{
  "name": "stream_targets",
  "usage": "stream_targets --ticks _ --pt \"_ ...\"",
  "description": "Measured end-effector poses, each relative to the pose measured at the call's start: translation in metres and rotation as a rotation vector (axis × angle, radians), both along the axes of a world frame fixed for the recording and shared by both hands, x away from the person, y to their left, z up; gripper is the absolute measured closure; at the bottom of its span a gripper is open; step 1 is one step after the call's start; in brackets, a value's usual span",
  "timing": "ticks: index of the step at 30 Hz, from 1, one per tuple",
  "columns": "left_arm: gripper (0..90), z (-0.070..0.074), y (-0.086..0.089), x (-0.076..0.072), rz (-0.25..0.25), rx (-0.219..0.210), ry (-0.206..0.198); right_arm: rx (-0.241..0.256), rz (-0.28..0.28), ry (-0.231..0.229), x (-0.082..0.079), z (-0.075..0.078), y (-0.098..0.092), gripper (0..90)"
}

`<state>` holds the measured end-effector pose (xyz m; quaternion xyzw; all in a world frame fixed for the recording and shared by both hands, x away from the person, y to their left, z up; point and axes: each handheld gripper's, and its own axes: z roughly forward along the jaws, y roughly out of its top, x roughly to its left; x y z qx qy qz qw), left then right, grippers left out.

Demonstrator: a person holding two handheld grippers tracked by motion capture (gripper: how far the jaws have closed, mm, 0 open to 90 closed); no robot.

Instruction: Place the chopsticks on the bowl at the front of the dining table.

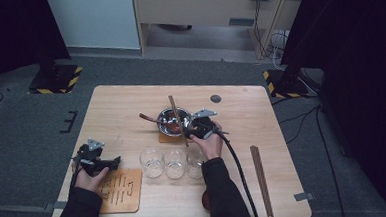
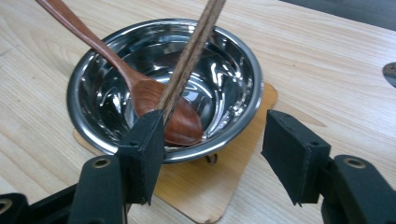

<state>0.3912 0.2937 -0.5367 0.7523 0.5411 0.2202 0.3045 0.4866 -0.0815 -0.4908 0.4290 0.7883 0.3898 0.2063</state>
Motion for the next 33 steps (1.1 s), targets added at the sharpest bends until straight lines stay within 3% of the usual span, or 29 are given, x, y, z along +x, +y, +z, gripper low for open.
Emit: stream_targets --ticks 26,33 --pt "0.0 0.000 0.000 0.000 0.000 0.000 0.000 -0.011 0.055 -0.016 -0.004 -0.002 0.014 38.3" --pt "0.0 0.000 0.000 0.000 0.000 0.000 0.000 0.010 0.050 -0.018 -0.003 0.000 0.012 38.1"
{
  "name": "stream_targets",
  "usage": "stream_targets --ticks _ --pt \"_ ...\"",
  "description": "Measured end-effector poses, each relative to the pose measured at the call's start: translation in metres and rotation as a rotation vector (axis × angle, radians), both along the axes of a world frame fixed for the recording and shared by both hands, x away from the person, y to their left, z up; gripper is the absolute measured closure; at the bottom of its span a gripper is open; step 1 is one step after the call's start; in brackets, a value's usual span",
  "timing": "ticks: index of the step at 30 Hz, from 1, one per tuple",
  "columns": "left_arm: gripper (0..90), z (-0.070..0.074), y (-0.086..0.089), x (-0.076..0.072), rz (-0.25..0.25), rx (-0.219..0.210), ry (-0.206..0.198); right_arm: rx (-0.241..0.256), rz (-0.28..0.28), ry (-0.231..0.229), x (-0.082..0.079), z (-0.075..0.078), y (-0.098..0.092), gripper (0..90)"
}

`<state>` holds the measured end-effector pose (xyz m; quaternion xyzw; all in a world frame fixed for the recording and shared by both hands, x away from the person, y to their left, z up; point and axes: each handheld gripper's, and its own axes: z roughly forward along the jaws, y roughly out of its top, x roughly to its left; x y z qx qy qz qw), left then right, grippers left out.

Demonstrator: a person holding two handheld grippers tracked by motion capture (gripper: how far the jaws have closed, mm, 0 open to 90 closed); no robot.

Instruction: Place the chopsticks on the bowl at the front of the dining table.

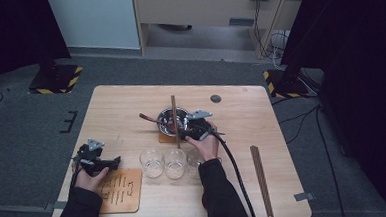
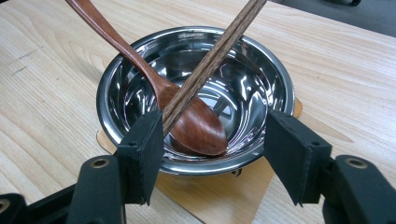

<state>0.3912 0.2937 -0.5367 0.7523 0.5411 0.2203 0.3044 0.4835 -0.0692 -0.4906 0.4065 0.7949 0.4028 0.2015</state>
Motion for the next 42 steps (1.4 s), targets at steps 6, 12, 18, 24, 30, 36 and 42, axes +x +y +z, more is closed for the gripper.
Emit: stream_targets --ticks 6,12,18,24,30,36,42 --pt "0.0 0.000 0.000 0.000 0.000 0.000 0.000 -0.007 -0.008 -0.005 0.002 0.001 -0.002 38.1" --pt "0.0 0.000 0.000 0.000 0.000 0.000 0.000 0.021 -0.028 -0.016 0.004 0.007 -0.004 37.7" --pt "0.0 0.000 0.000 0.000 0.000 0.000 0.000 0.041 -0.041 -0.039 0.008 0.019 -0.001 37.3" --pt "0.0 0.000 0.000 0.000 0.000 0.000 0.000 0.073 -0.078 -0.036 0.012 0.019 0.000 35.6" --pt "0.0 0.000 0.000 0.000 0.000 0.000 0.000 0.031 -0.076 -0.019 0.014 0.009 0.004 34.8" --pt "0.0 0.000 0.000 0.000 0.000 0.000 0.000 0.001 -0.076 -0.007 0.014 0.003 0.008 34.8" --pt "0.0 0.000 0.000 0.000 0.000 0.000 0.000 -0.021 -0.069 0.003 0.015 -0.002 0.009 35.4"
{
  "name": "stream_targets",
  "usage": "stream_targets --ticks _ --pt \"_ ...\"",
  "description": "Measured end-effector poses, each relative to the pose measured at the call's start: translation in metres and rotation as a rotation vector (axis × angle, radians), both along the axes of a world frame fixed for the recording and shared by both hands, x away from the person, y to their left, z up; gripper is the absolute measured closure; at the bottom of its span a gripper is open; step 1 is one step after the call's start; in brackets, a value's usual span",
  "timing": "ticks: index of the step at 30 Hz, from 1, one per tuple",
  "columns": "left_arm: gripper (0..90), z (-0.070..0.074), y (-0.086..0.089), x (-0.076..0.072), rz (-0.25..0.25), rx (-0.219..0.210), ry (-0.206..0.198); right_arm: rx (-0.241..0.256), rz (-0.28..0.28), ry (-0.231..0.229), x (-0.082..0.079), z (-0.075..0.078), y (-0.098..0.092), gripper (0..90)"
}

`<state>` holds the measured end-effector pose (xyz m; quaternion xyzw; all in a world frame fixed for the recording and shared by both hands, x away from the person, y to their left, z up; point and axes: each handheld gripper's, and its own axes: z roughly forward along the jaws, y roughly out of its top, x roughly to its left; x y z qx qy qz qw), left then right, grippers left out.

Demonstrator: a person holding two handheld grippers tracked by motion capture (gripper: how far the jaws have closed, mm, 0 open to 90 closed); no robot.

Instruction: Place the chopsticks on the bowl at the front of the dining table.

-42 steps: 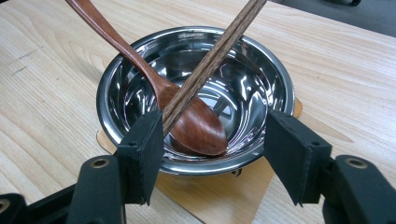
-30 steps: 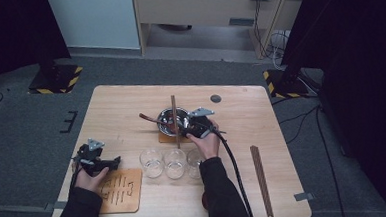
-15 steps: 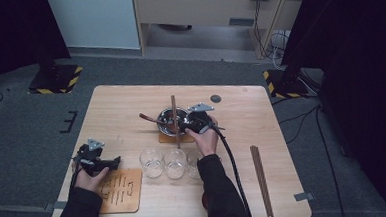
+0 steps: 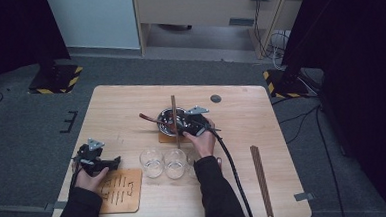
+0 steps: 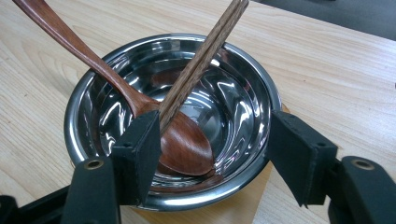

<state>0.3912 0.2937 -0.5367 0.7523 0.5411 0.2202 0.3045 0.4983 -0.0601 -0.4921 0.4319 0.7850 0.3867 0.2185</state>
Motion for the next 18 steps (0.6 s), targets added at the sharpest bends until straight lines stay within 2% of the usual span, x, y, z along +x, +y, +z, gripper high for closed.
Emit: stream_targets --ticks 9,18 --pt "0.0 0.0000 0.0000 0.0000 0.000 0.000 0.000 0.011 0.001 -0.001 -0.0021 -0.0024 0.0006 36.2" --pt "0.0 0.0000 0.0000 0.0000 0.000 0.000 0.000 0.000 0.016 -0.007 -0.0045 -0.0031 0.0035 36.2"
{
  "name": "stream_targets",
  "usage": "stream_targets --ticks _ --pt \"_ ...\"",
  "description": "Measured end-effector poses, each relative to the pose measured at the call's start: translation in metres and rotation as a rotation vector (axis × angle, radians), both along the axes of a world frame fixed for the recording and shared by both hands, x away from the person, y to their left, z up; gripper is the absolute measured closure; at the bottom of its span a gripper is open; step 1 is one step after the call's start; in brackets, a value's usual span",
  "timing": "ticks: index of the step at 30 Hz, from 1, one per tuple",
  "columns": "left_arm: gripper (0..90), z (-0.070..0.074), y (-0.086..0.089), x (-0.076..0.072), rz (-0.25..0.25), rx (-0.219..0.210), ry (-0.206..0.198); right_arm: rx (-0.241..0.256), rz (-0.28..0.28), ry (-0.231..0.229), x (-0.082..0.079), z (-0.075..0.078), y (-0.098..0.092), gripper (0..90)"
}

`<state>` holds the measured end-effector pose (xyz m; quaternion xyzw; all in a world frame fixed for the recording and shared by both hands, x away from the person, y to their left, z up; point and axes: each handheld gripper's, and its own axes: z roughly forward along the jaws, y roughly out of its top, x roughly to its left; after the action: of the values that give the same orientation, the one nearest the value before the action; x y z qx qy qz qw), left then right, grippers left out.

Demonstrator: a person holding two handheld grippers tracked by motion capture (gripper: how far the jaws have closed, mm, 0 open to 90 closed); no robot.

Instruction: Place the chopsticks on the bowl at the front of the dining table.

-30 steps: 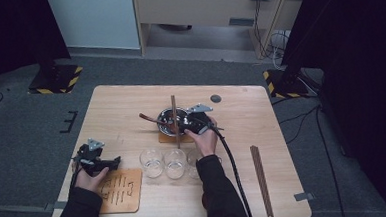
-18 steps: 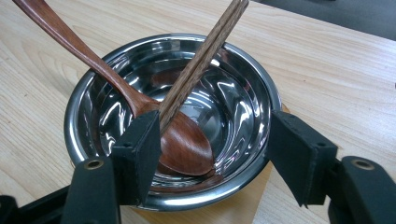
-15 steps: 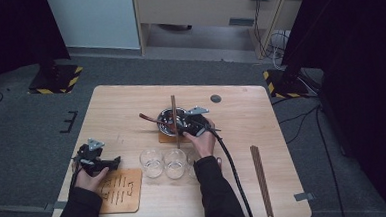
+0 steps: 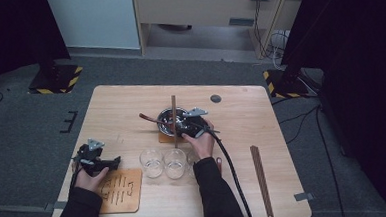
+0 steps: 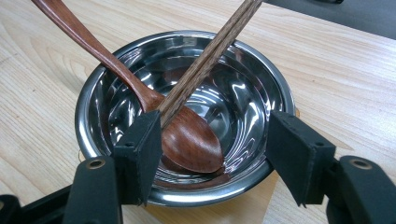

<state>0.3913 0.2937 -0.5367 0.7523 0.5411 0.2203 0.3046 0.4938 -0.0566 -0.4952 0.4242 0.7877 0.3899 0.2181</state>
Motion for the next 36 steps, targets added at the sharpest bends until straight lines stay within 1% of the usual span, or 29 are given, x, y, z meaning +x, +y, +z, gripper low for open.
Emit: stream_targets --ticks 9,12,20,22,26,28,36 --pt "0.0 0.000 0.000 0.000 0.000 0.000 0.000 -0.002 0.005 -0.002 -0.001 0.001 -0.001 36.1" --pt "0.0 0.000 0.000 0.000 0.000 0.000 0.000 0.002 0.011 -0.010 -0.001 0.002 -0.001 36.2" --pt "0.0 0.000 0.000 0.000 0.000 0.000 0.000 0.002 0.017 0.002 -0.001 0.001 -0.001 36.1" --pt "0.0 0.000 0.000 0.000 0.000 0.000 0.000 0.001 0.017 -0.003 -0.001 0.001 -0.001 36.2" --pt "0.0 0.000 0.000 0.000 0.000 0.000 0.000 0.014 -0.006 -0.010 -0.001 0.009 -0.010 36.2" --pt "0.0 0.000 0.000 0.000 0.000 0.000 0.000 0.019 -0.016 -0.024 -0.001 0.013 -0.017 36.1" --pt "0.0 0.000 0.000 0.000 0.000 0.000 0.000 0.054 -0.061 -0.050 -0.008 0.031 -0.045 34.5"
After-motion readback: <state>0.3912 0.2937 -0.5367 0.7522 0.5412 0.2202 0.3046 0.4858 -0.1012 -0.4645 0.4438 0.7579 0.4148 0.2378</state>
